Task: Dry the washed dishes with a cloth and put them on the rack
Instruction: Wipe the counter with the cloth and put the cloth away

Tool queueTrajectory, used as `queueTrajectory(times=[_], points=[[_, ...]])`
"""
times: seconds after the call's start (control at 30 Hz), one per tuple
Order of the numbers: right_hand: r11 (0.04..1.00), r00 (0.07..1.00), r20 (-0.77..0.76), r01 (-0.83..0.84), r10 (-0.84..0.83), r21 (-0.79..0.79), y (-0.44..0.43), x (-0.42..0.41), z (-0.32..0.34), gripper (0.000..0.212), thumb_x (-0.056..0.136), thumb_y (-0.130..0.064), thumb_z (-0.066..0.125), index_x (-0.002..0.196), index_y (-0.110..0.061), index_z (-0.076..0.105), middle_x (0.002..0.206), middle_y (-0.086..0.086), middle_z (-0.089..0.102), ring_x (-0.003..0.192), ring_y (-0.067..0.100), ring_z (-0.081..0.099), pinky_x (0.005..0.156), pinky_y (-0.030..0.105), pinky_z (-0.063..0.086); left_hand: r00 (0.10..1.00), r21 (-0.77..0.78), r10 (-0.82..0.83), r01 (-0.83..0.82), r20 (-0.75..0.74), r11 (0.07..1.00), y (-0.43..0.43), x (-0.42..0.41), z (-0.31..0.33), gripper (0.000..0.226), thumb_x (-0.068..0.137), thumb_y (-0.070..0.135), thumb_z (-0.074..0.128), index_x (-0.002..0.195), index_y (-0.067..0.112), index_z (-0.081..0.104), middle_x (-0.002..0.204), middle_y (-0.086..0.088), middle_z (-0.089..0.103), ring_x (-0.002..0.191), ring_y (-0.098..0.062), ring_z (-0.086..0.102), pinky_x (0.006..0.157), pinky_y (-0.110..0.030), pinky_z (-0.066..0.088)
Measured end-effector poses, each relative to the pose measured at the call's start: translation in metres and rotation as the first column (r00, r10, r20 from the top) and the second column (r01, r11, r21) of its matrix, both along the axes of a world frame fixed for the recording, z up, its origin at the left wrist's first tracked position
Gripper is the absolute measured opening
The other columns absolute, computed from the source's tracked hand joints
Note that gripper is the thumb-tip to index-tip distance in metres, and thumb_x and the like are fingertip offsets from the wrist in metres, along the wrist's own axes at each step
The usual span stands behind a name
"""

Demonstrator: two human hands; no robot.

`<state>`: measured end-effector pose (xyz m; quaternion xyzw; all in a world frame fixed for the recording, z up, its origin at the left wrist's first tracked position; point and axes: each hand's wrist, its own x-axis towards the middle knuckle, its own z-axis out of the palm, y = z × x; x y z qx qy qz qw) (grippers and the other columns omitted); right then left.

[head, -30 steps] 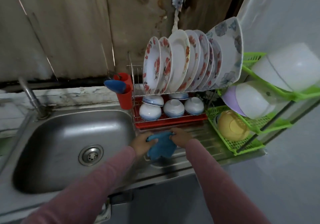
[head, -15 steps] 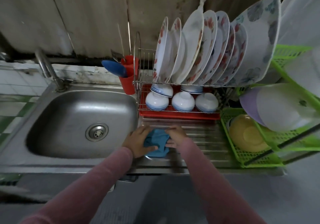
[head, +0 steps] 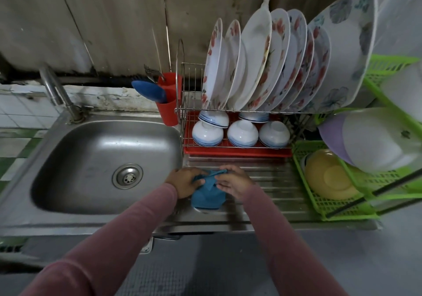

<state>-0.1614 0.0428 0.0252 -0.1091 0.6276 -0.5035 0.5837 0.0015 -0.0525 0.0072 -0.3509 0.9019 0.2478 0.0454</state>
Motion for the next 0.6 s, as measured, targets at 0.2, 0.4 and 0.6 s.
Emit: queueTrajectory(times=[0.2,0.4,0.6], points=[[0.995,0.982,-0.162,-0.099,0.100,0.013,0.001,0.001,-0.005,0.038,0.088,0.014,0.057,0.106,-0.020,0.059,0.106,0.009,0.059,0.091,0.021,0.063,0.066,0.025,0.053,0.997,-0.096,-0.053,0.058,0.055,0.994,-0.011,-0.004,-0.003,0.043,0.092,0.043,0.058,0.134,0.034,0.052,0.139,0.008,0.053,0.126,-0.018,0.050,0.111,-0.039,0.033],[0.979,0.926,-0.318,-0.204,0.201,0.024,0.005,-0.002,-0.010,0.036,0.087,0.011,0.057,0.102,-0.022,0.063,0.105,0.010,0.061,0.088,0.021,0.065,0.074,0.028,0.057,0.999,-0.118,-0.033,0.034,0.009,0.992,-0.016,-0.012,-0.014,0.025,0.090,0.036,0.065,0.114,0.029,0.065,0.126,0.008,0.059,0.119,-0.017,0.054,0.105,-0.037,0.041],[0.976,0.804,-0.562,-0.217,0.197,0.031,0.005,-0.001,-0.013,0.034,0.079,0.008,0.070,0.095,-0.021,0.064,0.086,0.000,0.063,0.080,0.018,0.062,0.064,0.021,0.051,0.977,0.076,0.054,-0.039,-0.205,0.996,-0.025,-0.013,-0.002,0.005,0.095,0.021,0.055,0.096,0.019,0.059,0.102,-0.003,0.064,0.098,-0.024,0.061,0.089,-0.035,0.050]])
